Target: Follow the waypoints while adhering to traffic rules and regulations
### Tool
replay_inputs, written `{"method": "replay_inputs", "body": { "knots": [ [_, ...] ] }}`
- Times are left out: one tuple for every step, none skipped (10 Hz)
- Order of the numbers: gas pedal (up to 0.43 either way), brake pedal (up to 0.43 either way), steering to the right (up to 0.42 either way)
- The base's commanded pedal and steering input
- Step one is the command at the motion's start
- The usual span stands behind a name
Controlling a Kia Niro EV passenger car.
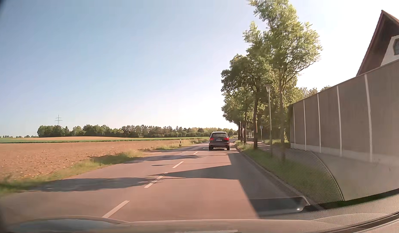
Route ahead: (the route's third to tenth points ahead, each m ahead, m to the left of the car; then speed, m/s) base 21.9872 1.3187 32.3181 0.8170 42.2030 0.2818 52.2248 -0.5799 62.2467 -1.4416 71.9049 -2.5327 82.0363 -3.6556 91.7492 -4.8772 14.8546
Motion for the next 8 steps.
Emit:
{"method": "replay_inputs", "body": {
  "knots": [
    [0.177,0.012,0.009],
    [0.177,0.012,0.009],
    [0.169,0.006,0.008],
    [0.169,0.012,0.008],
    [0.169,0.012,0.008],
    [0.157,0.012,0.009],
    [0.15,0.012,0.008],
    [0.15,0.012,0.008]
  ]
}}
